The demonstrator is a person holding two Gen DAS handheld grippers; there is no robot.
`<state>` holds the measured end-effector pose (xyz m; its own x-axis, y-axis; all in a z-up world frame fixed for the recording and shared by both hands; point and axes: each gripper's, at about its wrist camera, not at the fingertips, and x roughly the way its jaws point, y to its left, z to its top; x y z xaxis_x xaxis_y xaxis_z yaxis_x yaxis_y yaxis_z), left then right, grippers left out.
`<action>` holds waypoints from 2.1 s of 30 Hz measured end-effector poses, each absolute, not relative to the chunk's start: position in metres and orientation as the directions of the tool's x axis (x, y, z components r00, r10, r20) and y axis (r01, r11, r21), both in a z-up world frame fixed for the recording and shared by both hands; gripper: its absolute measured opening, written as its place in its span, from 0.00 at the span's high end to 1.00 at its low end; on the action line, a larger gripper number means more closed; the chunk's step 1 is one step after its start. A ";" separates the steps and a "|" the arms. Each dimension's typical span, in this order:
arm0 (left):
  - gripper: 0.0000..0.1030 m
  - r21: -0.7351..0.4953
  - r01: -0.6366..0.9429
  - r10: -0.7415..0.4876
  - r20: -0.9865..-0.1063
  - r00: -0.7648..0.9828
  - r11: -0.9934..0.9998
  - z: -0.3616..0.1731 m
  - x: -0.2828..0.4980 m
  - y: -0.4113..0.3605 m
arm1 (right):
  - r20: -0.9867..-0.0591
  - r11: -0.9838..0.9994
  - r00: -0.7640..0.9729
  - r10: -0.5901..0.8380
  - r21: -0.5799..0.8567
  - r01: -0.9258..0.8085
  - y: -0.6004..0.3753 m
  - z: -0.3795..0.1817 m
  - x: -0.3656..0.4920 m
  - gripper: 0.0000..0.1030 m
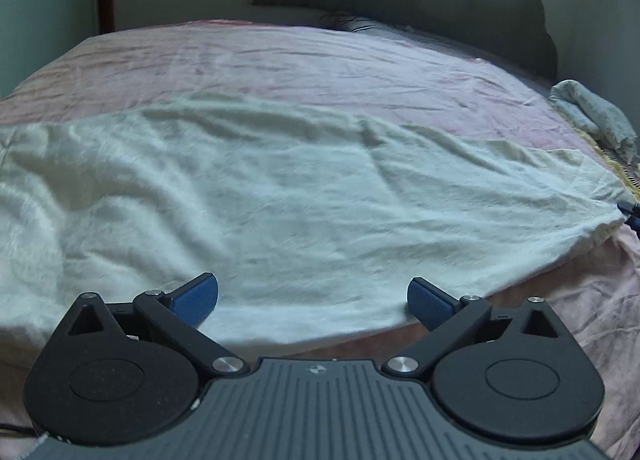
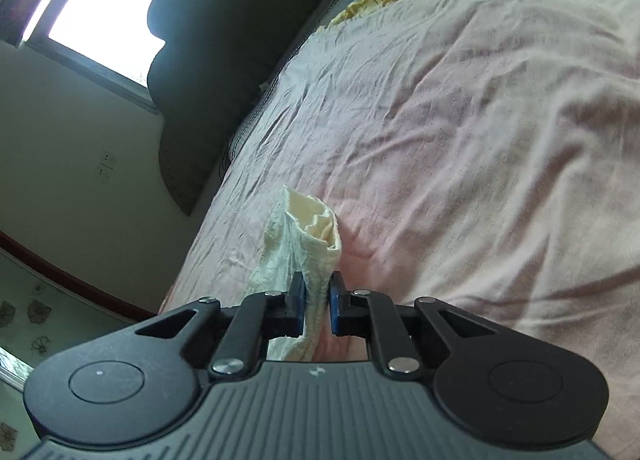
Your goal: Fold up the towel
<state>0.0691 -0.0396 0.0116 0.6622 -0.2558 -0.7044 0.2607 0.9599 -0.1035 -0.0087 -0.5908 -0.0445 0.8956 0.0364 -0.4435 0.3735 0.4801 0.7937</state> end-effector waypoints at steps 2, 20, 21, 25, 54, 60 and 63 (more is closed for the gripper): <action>0.02 -0.098 0.258 -0.251 -0.701 0.668 0.961 0.015 0.065 -0.036 | -0.505 0.454 0.861 0.052 0.780 0.430 -0.596 -0.062 -0.003 0.89; 0.04 -0.654 -0.496 -0.035 -0.623 0.781 0.571 0.028 0.017 0.204 | -0.458 0.353 0.886 0.077 0.843 0.406 -0.597 -0.075 -0.013 0.87; 0.04 -0.672 -0.499 -0.041 -0.617 0.786 0.547 0.026 0.023 0.210 | -0.454 0.342 0.887 0.080 0.848 0.404 -0.597 -0.075 -0.014 0.87; 0.38 -0.693 -0.491 -0.039 -0.597 0.801 0.528 0.029 0.043 0.219 | -0.445 0.323 0.891 0.088 0.859 0.397 -0.601 -0.079 -0.014 0.87; 0.27 0.091 -0.363 0.350 -0.557 0.753 0.927 0.101 0.027 0.116 | -0.405 0.314 0.909 0.098 0.879 0.358 -0.606 -0.085 -0.020 0.88; 0.27 0.103 -0.204 0.225 -0.575 0.787 0.974 0.100 0.062 0.056 | -0.336 0.207 0.935 0.114 0.929 0.308 -0.613 -0.100 -0.034 0.87; 0.27 0.112 -0.125 0.166 -0.577 0.800 0.986 0.096 0.077 0.024 | -0.337 0.222 0.935 0.110 0.925 0.307 -0.611 -0.100 -0.038 0.87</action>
<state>0.0765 0.0244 0.0965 0.7997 0.1664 -0.5769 -0.1246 0.9859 0.1116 -0.0377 -0.6108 -0.0995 0.9352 0.1100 -0.3367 0.3071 0.2218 0.9255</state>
